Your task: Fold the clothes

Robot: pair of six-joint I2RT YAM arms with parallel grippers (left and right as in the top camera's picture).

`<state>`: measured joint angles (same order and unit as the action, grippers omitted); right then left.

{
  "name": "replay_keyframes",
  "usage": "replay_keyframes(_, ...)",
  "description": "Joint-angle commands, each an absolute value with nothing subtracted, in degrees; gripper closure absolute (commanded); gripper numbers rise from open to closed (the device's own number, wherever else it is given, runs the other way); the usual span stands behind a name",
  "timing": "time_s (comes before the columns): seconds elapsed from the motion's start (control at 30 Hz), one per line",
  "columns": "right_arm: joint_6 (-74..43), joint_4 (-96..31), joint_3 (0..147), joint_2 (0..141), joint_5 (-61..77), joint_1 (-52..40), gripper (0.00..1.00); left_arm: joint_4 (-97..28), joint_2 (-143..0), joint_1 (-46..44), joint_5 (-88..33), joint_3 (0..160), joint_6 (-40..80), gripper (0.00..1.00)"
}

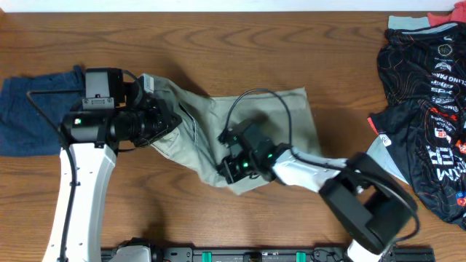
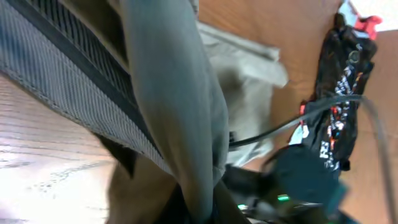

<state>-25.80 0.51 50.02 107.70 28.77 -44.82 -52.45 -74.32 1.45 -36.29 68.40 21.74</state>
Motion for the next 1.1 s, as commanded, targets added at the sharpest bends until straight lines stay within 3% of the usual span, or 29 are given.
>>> replay_keyframes(0.0, -27.44, 2.35, 49.50, 108.88, 29.67, -45.39, 0.98, -51.44, -71.81, 1.80, -38.44, 70.48, 23.49, 0.94)
replay_keyframes(0.13, -27.38, 2.92, 50.28, 108.84, 28.75, -44.47, 0.94, -50.04, -70.54, 1.80, -38.35, 70.50, 23.44, 0.94)
replay_keyframes(0.23, -26.28, 1.04, 51.20, 107.61, 29.80, -42.87, 0.85, -50.89, -70.65, 1.80, -38.35, 70.48, 23.38, 0.94)
replay_keyframes(0.47, -19.00, -12.19, 54.94, 98.24, 29.19, -36.45, 0.77, -53.49, -71.31, 1.80, -34.63, 70.46, 21.58, 0.94)
replay_keyframes(0.67, -17.43, -24.67, 55.40, 90.13, 12.19, -27.27, 0.66, -53.56, -71.40, 1.80, -33.82, 70.46, 21.45, 0.94)
replay_keyframes(0.83, -17.08, -34.57, 55.29, 91.13, -0.27, -20.03, 0.65, -53.54, -71.50, 1.80, -33.82, 70.39, 21.47, 0.94)
replay_keyframes(1.07, -17.15, -38.02, 54.50, 96.14, -5.17, -15.40, 0.69, -53.54, -71.50, 1.80, -33.82, 70.37, 21.47, 0.94)
